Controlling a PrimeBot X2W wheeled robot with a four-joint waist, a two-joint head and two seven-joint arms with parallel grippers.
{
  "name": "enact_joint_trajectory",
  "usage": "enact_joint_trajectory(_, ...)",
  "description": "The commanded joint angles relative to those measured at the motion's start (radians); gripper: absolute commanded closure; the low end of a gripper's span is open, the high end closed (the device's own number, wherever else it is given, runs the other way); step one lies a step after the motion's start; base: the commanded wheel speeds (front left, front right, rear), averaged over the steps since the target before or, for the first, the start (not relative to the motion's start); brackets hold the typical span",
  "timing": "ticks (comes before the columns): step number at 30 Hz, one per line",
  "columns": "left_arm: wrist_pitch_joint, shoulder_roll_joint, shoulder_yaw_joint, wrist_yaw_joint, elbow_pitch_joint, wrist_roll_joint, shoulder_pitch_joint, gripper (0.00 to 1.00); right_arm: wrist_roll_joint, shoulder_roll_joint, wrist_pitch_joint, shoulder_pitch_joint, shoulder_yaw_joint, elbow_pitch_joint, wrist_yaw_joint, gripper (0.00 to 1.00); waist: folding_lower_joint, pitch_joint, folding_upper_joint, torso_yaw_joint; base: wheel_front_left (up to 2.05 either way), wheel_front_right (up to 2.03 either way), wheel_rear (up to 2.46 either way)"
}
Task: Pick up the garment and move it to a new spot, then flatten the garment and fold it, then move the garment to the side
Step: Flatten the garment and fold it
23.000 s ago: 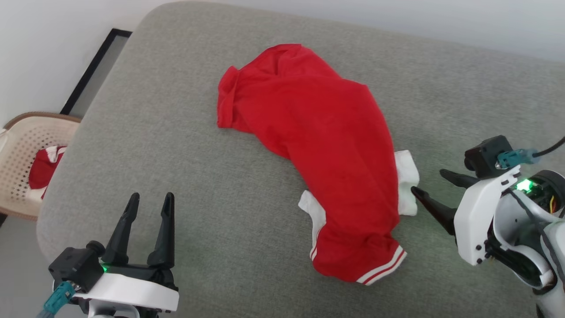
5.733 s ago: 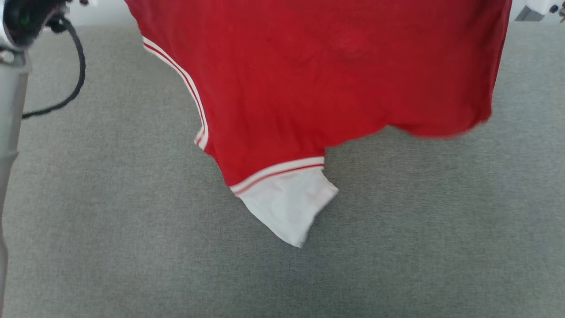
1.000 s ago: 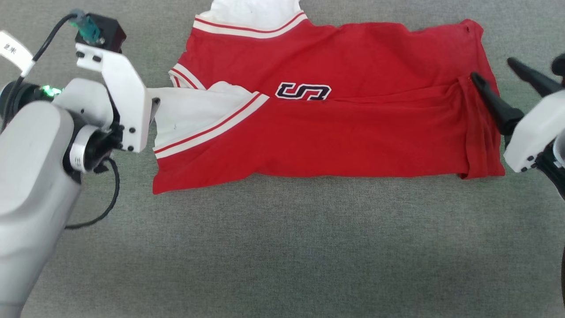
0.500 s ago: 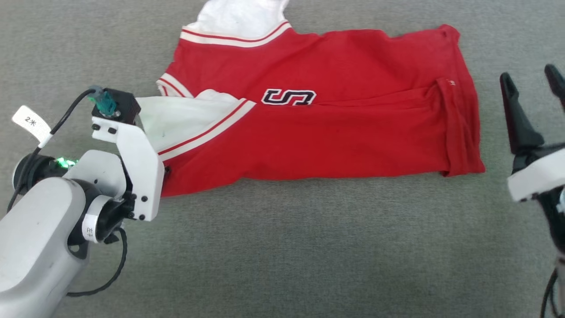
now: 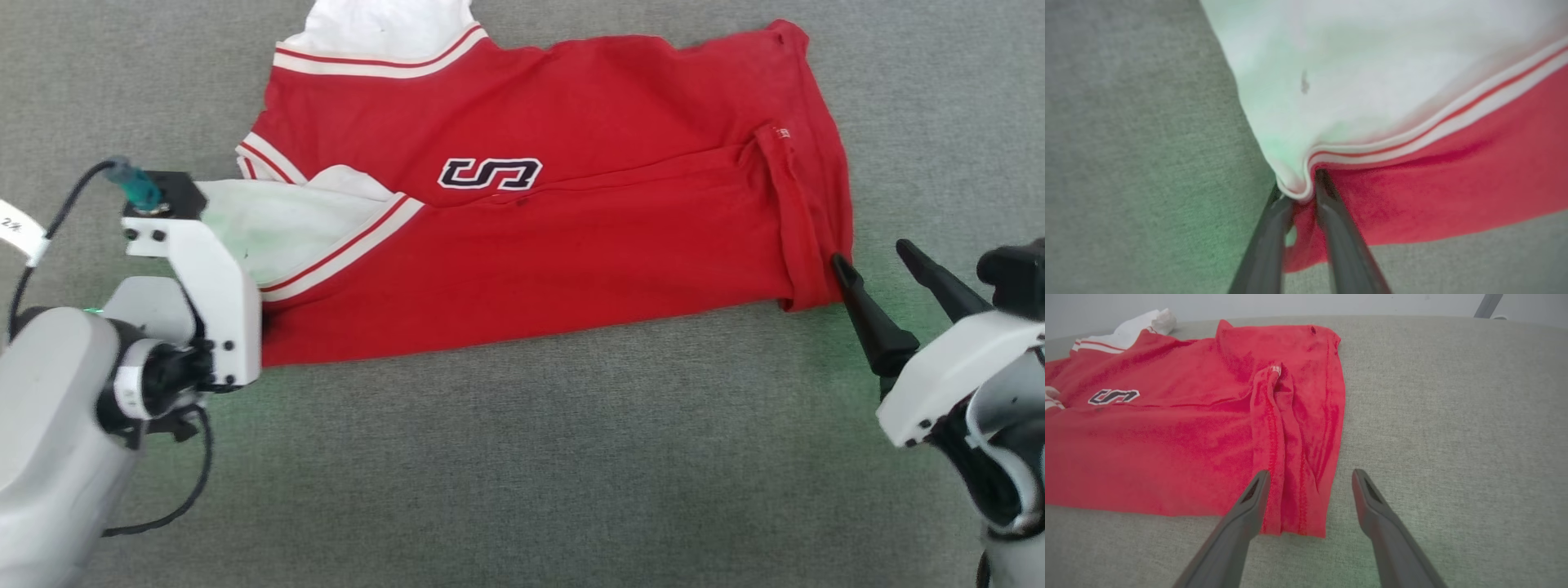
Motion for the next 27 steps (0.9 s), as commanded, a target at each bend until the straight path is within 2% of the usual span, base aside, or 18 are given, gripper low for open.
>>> enact_joint_trajectory(1,-0.002,-0.051,-0.048,-0.011,0.058,-0.003,0.05,1.0,0.011,-0.01,0.034,-0.024,0.001,0.008,0.0,0.0,0.0,0.002,-0.0001,0.005,0.0,0.0,0.0)
enact_joint_trajectory(7,-0.027,-0.088,-0.066,-0.041,0.069,0.006,0.017,1.0,0.02,-0.032,0.202,-0.078,-0.008,0.074,0.0,0.0,0.0,-0.003,-0.0001,0.039,0.0,0.0,0.0)
enact_joint_trajectory(14,-0.041,-0.124,-0.089,-0.071,0.073,0.014,-0.013,1.0,0.035,-0.065,0.381,-0.134,0.047,0.201,0.0,0.0,0.0,0.001,-0.0001,0.081,0.0,0.0,0.0)
enact_joint_trajectory(15,-0.044,-0.129,-0.091,-0.075,0.076,0.014,-0.014,1.0,0.04,-0.067,0.402,-0.143,0.065,0.227,0.0,0.03,0.0,0.001,-0.0001,0.084,0.0,0.0,0.0)
enact_joint_trajectory(16,-0.046,-0.134,-0.092,-0.077,0.078,0.012,-0.015,1.0,0.055,-0.064,0.426,-0.145,0.08,0.252,0.0,0.66,0.0,0.0,-0.0001,0.087,0.0,0.0,0.0)
enact_joint_trajectory(17,-0.05,-0.138,-0.095,-0.079,0.08,0.014,-0.017,1.0,0.062,-0.07,0.454,-0.146,0.106,0.268,0.0,1.0,0.0,-0.001,-0.0001,0.091,0.0,0.0,0.0)
enact_joint_trajectory(22,-0.069,-0.129,-0.081,-0.067,0.083,0.011,-0.011,1.0,0.107,-0.118,0.505,-0.169,0.133,0.27,0.0,1.0,0.0,-0.006,-0.0001,0.101,0.0,0.0,0.0)
enact_joint_trajectory(24,-0.056,-0.103,-0.071,-0.051,0.057,0.012,-0.007,1.0,0.141,-0.159,0.531,-0.17,0.136,0.224,0.0,1.0,0.0,-0.01,-0.0001,0.104,0.0,0.0,0.0)
enact_joint_trajectory(27,-0.042,-0.08,-0.062,-0.031,0.023,0.012,0.002,1.0,0.161,-0.184,0.547,-0.161,0.129,0.181,0.0,1.0,0.0,-0.014,-0.0001,0.104,0.0,0.0,0.0)
